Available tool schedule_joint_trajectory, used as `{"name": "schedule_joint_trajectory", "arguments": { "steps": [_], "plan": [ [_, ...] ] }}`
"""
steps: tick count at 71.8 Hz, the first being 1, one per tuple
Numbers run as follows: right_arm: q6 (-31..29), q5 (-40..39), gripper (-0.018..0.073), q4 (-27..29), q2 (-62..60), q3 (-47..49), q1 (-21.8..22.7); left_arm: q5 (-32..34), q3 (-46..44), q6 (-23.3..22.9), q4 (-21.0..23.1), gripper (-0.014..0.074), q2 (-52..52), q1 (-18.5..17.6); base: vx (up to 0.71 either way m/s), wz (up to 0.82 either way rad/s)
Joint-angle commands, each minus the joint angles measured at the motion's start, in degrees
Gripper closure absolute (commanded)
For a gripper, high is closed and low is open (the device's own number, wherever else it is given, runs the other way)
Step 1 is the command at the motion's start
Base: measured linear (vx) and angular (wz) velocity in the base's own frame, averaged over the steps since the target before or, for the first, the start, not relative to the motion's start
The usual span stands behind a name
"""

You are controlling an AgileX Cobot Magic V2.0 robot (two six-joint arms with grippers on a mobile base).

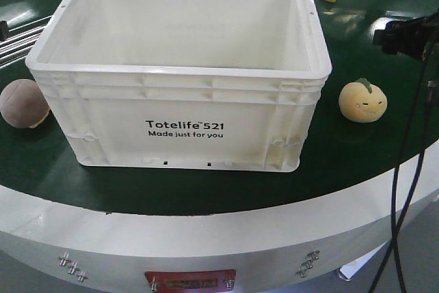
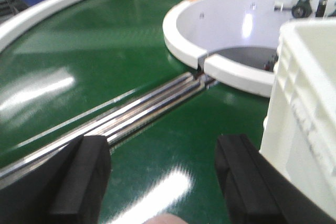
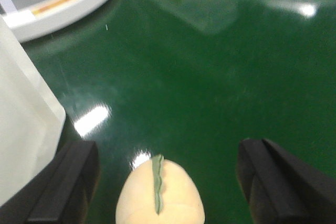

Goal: Place moving items into box and shelve
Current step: 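Lower the right gripper onto the yellow plush and close it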

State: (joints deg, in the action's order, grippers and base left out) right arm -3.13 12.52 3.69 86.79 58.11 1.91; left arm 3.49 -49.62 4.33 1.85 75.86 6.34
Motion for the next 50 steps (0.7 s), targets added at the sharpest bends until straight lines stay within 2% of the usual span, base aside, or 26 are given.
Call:
{"name": "schedule_joint_trajectory", "arguments": {
  "steps": [1, 33, 50],
  "plan": [
    [0.16, -3.92, -0.0015, 0.26, 0.32, 2.1, -0.09, 5.07, -2.22, -0.65, 0.49, 0.0048, -0.19, 0.12, 0.0, 0.0],
    [0.16, -2.22, 0.0066, 3.5, 9.51, 2.04, -0.09, 6.33, -2.22, -0.51, 0.49, 0.0048, 1.72, 0.12, 0.0, 0.0],
    [0.16, -0.42, 0.0066, 3.5, 12.57, 2.04, -0.09, 6.33, -2.22, -0.51, 0.49, 0.0048, 1.72, 0.12, 0.0, 0.0]
  ]
}}
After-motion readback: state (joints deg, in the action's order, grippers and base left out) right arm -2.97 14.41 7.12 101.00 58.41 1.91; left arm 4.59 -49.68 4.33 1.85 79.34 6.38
